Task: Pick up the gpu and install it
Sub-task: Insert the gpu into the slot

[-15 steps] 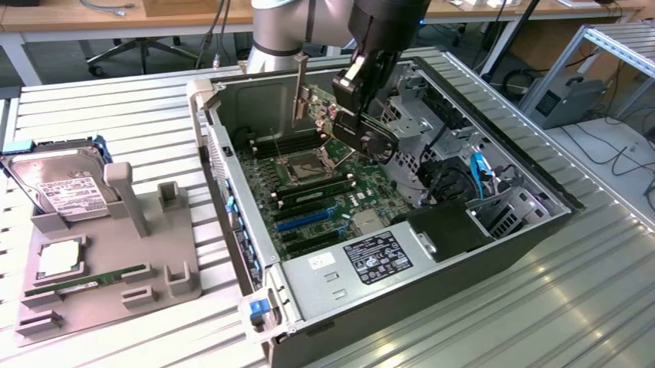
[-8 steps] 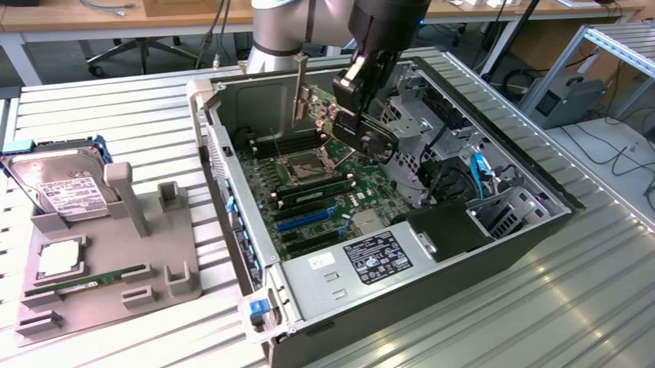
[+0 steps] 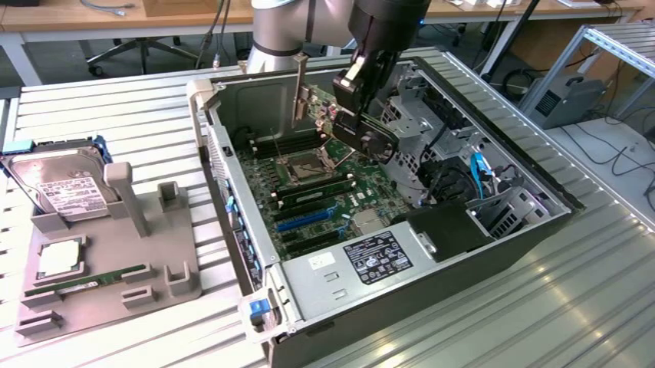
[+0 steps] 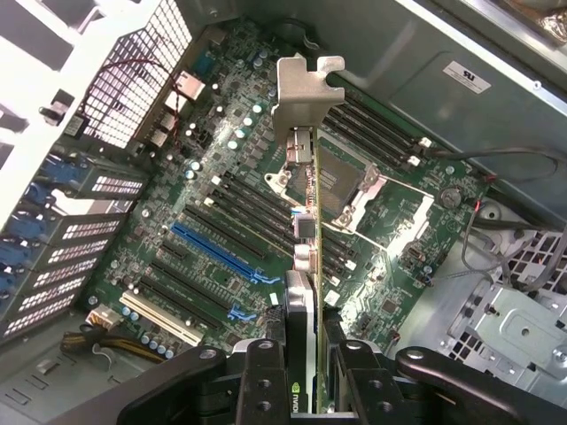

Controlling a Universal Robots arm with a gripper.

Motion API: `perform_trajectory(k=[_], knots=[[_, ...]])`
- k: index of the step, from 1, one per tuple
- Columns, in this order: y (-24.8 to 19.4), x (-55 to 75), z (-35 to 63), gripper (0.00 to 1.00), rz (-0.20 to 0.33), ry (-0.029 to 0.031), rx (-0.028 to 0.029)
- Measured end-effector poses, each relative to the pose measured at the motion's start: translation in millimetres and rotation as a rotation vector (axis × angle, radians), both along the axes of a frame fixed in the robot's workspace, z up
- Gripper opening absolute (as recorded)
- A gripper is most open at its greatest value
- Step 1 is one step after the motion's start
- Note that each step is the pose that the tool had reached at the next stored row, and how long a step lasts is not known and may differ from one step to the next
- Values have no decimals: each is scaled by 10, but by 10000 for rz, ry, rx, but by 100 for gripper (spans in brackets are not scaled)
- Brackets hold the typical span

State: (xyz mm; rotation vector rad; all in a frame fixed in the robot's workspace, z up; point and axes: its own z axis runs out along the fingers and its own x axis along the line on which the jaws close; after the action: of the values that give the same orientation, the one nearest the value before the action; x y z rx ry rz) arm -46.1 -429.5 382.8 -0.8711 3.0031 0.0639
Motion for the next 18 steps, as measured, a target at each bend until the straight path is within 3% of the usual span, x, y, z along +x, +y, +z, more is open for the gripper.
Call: perform_trajectory(k=[18], knots=[[0,1,0,27,118,0,0]])
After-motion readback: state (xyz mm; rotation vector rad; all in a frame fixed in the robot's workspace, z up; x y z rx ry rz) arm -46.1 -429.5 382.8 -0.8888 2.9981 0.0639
